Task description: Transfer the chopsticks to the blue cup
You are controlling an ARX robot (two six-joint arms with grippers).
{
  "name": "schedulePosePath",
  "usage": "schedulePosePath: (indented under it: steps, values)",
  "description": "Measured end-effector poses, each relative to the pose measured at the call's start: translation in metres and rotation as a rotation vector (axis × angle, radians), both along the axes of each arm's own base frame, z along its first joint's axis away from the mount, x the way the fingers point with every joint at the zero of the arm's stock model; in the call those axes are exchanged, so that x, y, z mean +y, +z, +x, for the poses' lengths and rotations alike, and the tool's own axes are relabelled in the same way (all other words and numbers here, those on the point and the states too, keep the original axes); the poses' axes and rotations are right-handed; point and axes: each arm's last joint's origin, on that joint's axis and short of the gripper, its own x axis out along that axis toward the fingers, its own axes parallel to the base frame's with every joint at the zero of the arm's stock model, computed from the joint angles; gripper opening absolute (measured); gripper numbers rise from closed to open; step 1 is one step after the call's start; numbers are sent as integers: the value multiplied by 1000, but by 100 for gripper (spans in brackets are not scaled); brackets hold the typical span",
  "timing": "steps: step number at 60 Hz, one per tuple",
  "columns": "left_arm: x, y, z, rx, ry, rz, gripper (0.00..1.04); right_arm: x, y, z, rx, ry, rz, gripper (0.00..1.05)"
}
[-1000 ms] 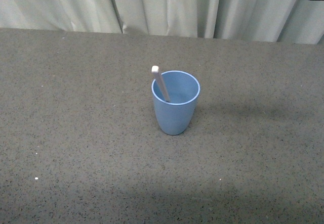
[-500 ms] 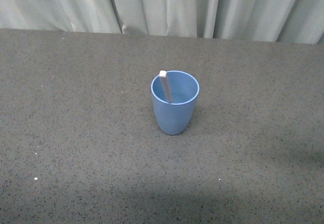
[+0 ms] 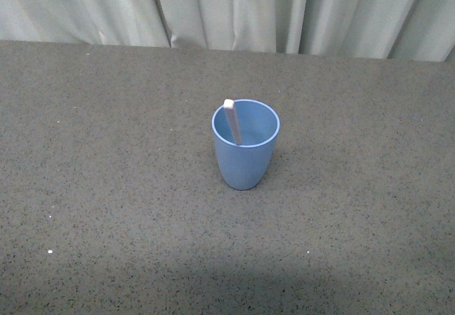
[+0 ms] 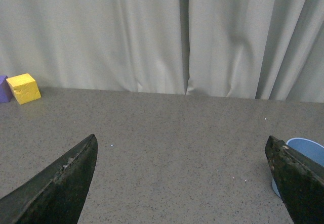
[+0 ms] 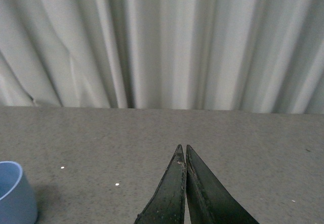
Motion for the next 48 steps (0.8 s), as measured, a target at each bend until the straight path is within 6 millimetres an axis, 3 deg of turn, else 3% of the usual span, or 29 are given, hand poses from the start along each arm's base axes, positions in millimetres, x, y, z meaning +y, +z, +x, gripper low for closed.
schedulePosePath:
  steps: [48]
  values:
    - [0,0,0,0,0,0,98,-2,7,-34,-26,-10,0,1]
